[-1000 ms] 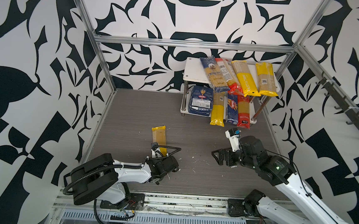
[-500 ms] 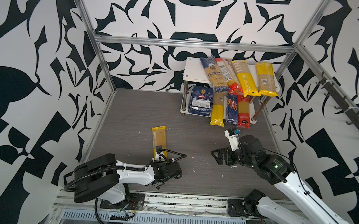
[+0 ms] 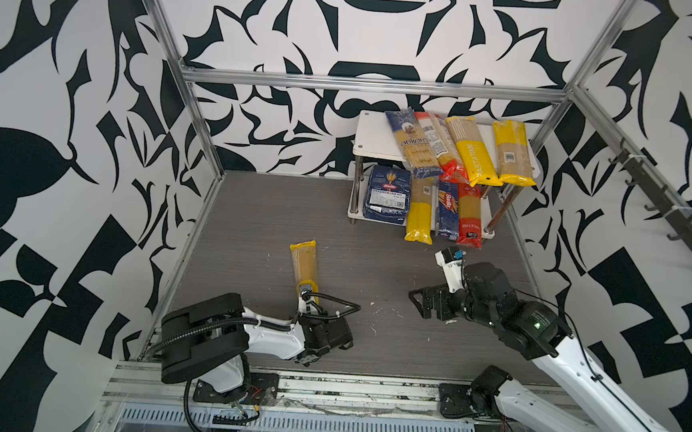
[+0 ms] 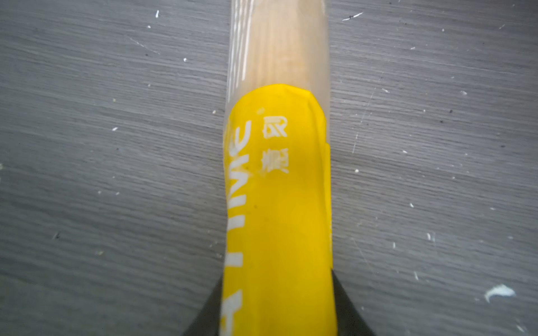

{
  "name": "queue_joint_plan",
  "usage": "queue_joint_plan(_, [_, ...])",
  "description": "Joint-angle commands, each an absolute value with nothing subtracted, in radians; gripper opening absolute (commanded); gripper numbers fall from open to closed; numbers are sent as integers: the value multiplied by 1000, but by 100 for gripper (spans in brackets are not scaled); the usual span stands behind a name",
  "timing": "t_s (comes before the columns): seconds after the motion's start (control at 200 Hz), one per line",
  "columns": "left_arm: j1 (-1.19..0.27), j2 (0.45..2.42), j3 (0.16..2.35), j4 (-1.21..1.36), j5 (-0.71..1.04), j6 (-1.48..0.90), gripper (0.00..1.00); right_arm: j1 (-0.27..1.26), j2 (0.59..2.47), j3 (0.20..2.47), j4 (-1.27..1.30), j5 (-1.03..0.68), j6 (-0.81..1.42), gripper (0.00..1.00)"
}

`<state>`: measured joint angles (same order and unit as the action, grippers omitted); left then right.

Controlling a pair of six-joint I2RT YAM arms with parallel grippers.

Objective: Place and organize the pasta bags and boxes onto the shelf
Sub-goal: 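Lower the left gripper over the yellow Pastatime bag and close on it, then lift the Pastatime bag upright with the left gripper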

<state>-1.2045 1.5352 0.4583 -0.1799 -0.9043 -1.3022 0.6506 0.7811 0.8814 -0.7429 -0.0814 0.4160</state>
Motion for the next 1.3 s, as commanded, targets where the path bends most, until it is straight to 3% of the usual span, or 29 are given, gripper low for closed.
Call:
queue_joint_plan(0.0, [-1196, 1644, 379, -262, -429, -1365, 31, 655, 766, 913, -729, -67, 404, 100])
queue_joint_plan(0.45, [-1163, 1235, 435, -520, -608, -1256, 14, 656, 790, 933, -712, -80, 389, 100])
queue_joint_plan(0.535, [-1134, 1186, 472, -574, -619, -1216, 4, 655, 790, 936, -709, -81, 385, 100])
queue_joint_plan(0.63, [-1096, 1162, 515, -614, -619, -1162, 1, 655, 795, 937, -705, -81, 382, 100])
queue_joint_plan(1.295, [-956, 1069, 690, -717, -686, -930, 0, 656, 839, 956, -678, -86, 355, 100])
